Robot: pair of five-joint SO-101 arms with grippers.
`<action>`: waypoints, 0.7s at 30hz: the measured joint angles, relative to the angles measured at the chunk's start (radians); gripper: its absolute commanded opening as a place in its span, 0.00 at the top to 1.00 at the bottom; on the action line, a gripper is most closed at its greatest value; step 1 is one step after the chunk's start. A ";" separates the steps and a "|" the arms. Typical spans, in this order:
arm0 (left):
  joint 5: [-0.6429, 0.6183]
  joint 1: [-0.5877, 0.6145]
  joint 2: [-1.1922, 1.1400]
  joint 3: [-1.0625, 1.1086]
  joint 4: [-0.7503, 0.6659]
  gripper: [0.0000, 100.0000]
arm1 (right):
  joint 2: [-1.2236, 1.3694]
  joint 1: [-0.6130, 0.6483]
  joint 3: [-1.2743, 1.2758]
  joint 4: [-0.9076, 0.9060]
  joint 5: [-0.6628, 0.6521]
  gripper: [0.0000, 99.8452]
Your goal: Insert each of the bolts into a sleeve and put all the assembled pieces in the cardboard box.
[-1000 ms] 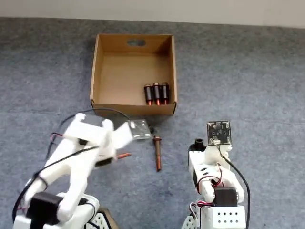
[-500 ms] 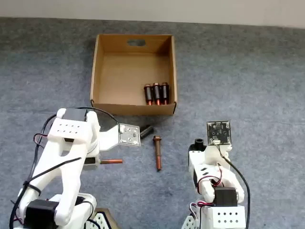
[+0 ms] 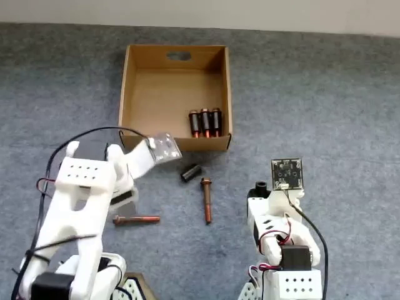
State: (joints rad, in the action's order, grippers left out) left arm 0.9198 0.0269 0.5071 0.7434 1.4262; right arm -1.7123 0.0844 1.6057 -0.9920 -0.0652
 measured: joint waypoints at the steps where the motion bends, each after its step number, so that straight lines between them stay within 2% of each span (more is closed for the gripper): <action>1: -0.074 -0.002 0.014 0.000 0.028 0.77 | 0.000 0.000 0.000 0.000 0.000 0.99; 5: -0.397 -0.002 0.041 0.052 0.097 0.77 | 0.000 0.000 0.000 0.000 0.000 0.99; 8: -0.555 -0.002 0.044 0.152 0.066 0.77 | 0.000 0.000 0.000 0.000 0.000 0.99; 13: -0.657 0.000 0.044 0.299 -0.077 0.77 | 0.000 0.000 0.000 0.000 0.000 0.99; 21: -0.678 -0.002 0.044 0.338 -0.265 0.77 | 0.000 0.000 0.000 0.000 0.000 0.99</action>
State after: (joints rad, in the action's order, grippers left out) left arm 0.2417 0.0253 0.5516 1.0810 1.1607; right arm -1.7123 0.0844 1.6057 -0.9920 -0.0652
